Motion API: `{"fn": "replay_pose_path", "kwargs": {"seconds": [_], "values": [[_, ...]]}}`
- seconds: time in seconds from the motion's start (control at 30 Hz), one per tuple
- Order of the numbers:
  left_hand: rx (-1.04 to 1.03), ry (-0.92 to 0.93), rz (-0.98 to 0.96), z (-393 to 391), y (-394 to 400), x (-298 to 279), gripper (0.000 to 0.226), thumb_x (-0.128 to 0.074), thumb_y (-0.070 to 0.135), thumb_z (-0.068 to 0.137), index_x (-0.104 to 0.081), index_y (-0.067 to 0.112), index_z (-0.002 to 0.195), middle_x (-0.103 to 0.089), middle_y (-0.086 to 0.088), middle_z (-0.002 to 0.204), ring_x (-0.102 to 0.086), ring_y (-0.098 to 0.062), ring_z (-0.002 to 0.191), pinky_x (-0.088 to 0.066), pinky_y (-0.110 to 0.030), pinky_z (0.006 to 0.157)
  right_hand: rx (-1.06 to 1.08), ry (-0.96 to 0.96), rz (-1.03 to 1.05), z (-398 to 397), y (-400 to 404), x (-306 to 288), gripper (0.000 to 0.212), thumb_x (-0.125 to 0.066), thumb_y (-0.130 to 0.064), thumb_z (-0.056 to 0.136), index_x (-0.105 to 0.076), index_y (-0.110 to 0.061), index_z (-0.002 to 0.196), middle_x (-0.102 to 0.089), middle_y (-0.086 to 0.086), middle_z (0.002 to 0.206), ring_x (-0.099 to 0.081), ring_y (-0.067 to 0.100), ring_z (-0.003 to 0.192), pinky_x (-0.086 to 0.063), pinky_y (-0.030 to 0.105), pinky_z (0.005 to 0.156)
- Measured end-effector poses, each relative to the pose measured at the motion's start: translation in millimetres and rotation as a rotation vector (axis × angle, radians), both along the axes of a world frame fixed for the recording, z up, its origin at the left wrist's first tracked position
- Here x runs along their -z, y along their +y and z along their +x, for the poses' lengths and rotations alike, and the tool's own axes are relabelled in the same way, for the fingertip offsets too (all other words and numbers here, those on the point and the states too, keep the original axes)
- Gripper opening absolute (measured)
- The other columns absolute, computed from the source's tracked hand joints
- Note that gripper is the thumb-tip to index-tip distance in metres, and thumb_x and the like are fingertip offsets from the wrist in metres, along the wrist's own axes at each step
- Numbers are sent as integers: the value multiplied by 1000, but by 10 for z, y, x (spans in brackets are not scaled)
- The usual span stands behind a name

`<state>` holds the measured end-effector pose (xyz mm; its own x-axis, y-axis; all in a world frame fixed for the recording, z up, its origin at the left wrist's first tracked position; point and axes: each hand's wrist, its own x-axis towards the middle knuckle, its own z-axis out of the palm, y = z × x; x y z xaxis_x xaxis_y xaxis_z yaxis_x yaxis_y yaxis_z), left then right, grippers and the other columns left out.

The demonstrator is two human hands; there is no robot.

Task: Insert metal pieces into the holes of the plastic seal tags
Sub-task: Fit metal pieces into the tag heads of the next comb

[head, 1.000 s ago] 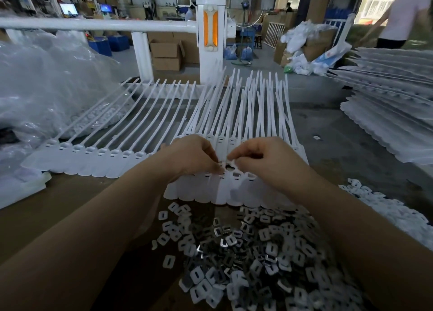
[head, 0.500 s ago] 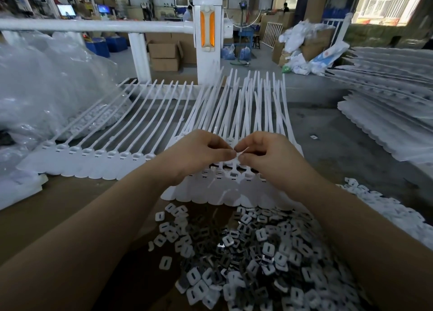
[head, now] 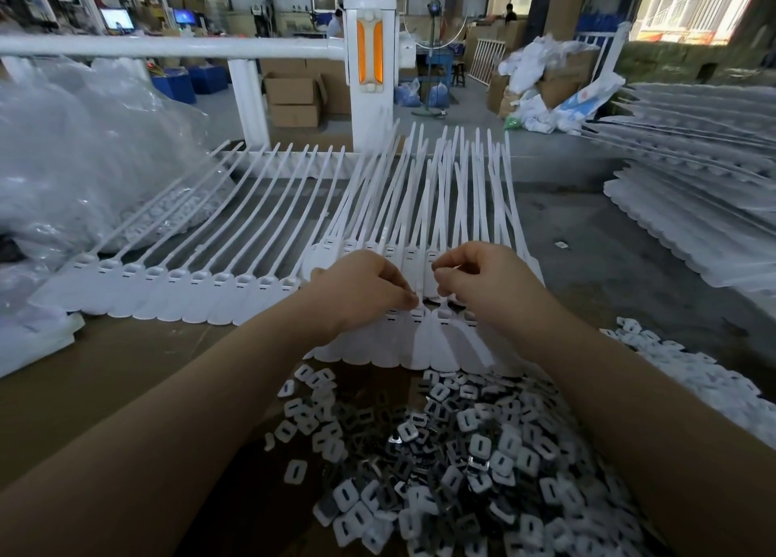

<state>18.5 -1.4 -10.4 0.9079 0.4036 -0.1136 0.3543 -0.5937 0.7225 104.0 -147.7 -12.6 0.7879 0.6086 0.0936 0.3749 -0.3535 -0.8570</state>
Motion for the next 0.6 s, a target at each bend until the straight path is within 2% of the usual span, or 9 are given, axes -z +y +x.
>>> {"fn": "replay_pose_path", "kwargs": {"seconds": [0.07, 0.13, 0.43, 0.6], "values": [[-22, 10, 36, 2, -9, 13, 15, -73, 36, 84, -72, 24, 74, -67, 10, 69, -59, -18, 81, -39, -53, 105, -3, 1, -7, 1, 3, 5, 11, -60, -22, 93, -61, -31, 88, -69, -5, 84, -65, 9, 76, -50, 21, 60], [-33, 14, 54, 3, -14, 14, 16, -73, 37, 83, -72, 25, 73, -68, 9, 72, -61, -19, 86, -36, -58, 107, -2, 3, -9, 0, 3, 10, 11, -60, -22, 93, -60, -32, 88, -69, -5, 85, -65, 9, 77, -50, 22, 61], [-27, 46, 40, 18, -32, -7, 17, -77, 38, 78, -75, 22, 77, -72, 8, 78, -65, -18, 93, -38, -56, 106, 10, 6, -15, -5, 22, 19, 6, -61, -23, 93, -62, -28, 95, -69, -3, 88, -66, 13, 78, -51, 23, 61], [-66, 53, 46, 32, -72, 31, 15, -81, 34, 72, -68, 26, 69, -70, 4, 82, -60, -26, 102, -41, -53, 102, 7, 3, -15, -14, 20, 26, 5, -61, -25, 93, -61, -28, 97, -68, -2, 91, -66, 14, 80, -53, 26, 65]]}}
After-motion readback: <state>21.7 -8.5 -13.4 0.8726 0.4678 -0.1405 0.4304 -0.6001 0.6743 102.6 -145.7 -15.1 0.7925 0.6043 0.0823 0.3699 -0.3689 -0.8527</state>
